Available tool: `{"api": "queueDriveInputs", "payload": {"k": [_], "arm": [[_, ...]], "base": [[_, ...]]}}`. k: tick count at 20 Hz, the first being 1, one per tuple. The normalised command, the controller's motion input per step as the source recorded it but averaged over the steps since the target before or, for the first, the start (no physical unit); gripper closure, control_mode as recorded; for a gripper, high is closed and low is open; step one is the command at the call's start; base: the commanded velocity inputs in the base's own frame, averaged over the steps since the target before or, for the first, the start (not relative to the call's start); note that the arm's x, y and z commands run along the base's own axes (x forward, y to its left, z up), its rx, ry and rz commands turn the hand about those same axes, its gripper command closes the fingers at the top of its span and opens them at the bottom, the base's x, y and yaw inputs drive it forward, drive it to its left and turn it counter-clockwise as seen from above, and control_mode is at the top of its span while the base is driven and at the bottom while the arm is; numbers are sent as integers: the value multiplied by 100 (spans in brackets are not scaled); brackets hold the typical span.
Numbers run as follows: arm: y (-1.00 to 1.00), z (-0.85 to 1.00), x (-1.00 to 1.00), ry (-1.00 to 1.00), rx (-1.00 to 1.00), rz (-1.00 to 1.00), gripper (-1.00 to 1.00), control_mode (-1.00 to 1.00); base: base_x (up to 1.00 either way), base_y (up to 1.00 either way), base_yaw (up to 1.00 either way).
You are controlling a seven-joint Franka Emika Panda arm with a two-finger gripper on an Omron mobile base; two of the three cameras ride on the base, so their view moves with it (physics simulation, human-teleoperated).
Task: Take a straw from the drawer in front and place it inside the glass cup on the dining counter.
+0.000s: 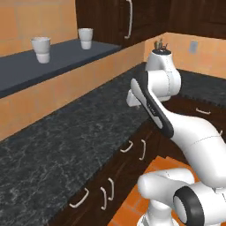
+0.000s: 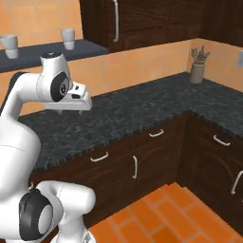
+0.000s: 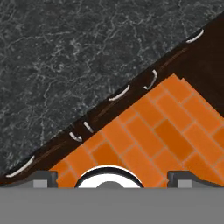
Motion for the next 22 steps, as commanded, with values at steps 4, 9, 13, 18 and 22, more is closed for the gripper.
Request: {"api": "queueDriveInputs", "payload": {"k": [4, 9, 13, 18, 22], "arm": [[0, 0, 0, 0, 0, 0, -100, 100], [0, 0, 0, 0, 0, 0, -100, 100], [9, 0, 0, 3, 4, -15, -100, -100], [-48, -1, 18, 7, 24, -14, -100, -100], [-82, -21, 13, 6, 37, -5, -100, -100]], "base": [[-4, 77, -57], [-1, 83, -52], [0, 42, -25], [0, 0, 0], [0, 0, 0]]}}
